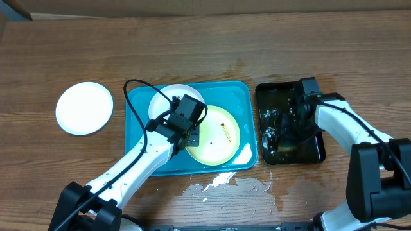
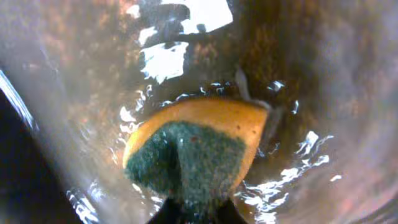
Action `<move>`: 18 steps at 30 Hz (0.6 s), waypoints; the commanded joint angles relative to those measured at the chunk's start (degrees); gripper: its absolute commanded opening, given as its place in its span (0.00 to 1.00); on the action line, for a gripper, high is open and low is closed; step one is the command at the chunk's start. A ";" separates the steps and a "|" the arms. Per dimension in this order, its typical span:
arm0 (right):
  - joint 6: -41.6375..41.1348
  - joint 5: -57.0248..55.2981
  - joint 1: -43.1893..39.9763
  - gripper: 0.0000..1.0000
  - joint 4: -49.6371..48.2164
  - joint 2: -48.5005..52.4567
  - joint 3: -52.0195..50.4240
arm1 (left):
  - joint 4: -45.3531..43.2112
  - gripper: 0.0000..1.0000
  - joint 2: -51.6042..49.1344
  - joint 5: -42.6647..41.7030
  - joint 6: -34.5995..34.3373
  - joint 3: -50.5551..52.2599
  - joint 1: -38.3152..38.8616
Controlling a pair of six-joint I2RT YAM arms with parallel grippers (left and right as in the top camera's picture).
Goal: Clean dirty plates on tray and stack at the side
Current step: 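Dip the sponge in the black tray water with the right gripper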
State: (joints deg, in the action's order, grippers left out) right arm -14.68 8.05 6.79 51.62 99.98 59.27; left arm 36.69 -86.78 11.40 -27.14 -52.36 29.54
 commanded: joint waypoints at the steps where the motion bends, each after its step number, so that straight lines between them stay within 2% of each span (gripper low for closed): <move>1: 1.42 4.26 0.02 0.04 3.45 -2.89 9.73 | -0.28 0.04 0.68 1.22 -1.20 -1.07 -0.31; 6: 2.60 1.42 0.02 0.04 12.61 -7.69 17.27 | -0.72 0.04 0.68 1.20 -1.25 -1.07 -0.26; 11: -0.33 -8.96 0.02 0.04 13.35 -10.25 17.20 | -1.49 0.04 0.68 1.20 -1.42 -1.07 -0.26; 15: 2.47 1.73 0.02 0.04 14.71 -10.19 17.20 | -4.11 0.04 0.68 0.96 -1.55 -1.07 -0.24; 18: 0.92 -4.42 0.02 0.04 12.52 -10.19 16.26 | -5.22 0.04 0.68 1.01 -2.71 -1.07 -0.26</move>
State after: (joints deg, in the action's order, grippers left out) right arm -13.45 6.07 6.85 65.65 89.97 75.57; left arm 32.25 -86.78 11.42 -27.75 -52.38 29.54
